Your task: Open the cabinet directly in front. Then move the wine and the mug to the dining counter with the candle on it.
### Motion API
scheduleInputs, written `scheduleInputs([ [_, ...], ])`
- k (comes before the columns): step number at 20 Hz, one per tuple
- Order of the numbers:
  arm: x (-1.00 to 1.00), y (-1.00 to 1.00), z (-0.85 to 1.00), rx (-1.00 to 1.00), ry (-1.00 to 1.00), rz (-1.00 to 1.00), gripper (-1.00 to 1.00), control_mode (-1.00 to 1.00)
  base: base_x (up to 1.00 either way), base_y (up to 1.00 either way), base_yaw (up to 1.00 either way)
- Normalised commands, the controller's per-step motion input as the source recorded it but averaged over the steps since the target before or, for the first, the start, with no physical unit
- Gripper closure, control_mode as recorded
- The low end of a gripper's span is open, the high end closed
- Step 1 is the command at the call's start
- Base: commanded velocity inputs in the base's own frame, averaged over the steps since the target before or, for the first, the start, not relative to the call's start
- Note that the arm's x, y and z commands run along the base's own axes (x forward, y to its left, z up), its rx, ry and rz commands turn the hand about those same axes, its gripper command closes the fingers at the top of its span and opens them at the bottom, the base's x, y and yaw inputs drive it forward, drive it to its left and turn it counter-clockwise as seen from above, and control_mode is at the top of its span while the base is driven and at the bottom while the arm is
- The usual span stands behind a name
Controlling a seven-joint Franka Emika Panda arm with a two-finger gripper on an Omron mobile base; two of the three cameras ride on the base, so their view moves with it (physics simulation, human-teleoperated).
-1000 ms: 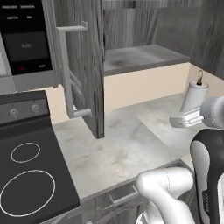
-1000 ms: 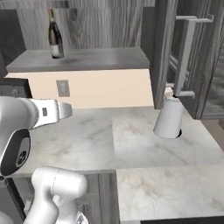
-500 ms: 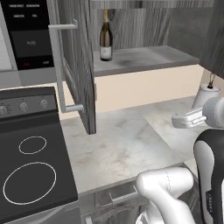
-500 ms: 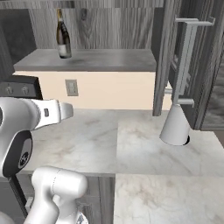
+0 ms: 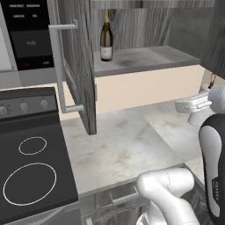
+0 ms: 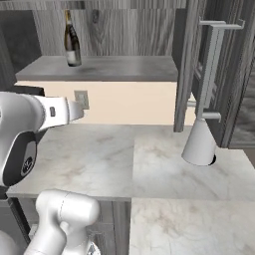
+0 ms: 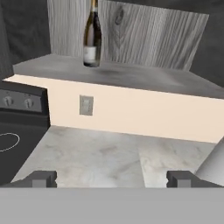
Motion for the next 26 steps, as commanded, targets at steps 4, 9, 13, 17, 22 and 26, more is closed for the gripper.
scheduleInputs([
  [4, 0.0, -0.04, 0.76, 0.04, 0.0, 0.0, -1.0, -1.0, 0.0, 0.0, 0.0],
  [9, 0.0, -0.05, 0.52, 0.02, 0.0, 0.0, -1.0, -1.0, 0.0, 0.0, 0.0],
  [13, 0.0, 0.0, 0.03, 0.0, 0.0, 0.03, -1.0, -1.0, 0.0, 0.0, 0.0],
  [17, 0.02, 0.0, -0.06, 0.01, -0.02, 0.03, -1.0, -1.0, 0.0, 0.0, 0.0],
  [22, 0.26, 0.05, -0.01, 0.01, -0.06, 0.01, -1.0, -1.0, 0.0, 0.0, 0.0],
  [26, 0.53, 0.16, 0.0, 0.02, -0.05, 0.0, -1.0, -1.0, 0.0, 0.0, 0.0],
])
